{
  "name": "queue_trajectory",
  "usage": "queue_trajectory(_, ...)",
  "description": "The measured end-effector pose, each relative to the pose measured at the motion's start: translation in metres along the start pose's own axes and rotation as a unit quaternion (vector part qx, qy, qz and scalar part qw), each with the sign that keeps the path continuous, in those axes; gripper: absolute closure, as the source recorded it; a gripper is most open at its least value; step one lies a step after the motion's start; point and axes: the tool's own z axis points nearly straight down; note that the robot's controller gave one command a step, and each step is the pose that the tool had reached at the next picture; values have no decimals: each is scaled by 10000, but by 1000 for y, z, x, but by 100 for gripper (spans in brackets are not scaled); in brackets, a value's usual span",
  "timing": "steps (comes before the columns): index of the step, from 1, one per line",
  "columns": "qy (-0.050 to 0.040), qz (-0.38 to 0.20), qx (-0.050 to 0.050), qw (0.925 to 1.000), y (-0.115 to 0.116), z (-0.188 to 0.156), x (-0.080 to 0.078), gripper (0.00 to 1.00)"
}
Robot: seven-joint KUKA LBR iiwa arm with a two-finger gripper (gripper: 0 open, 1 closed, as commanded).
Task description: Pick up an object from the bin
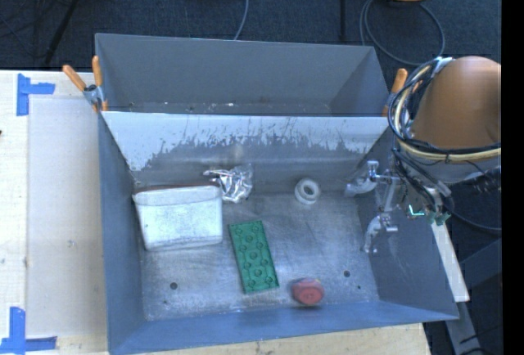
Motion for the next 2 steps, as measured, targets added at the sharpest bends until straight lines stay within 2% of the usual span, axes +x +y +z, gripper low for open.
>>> queue_trajectory(1, -16, -935, -10, 9956, 104, 71, -19, 0)
queue_trajectory(2, -67, -1449, 7, 9894, 180, 126, 30, 0)
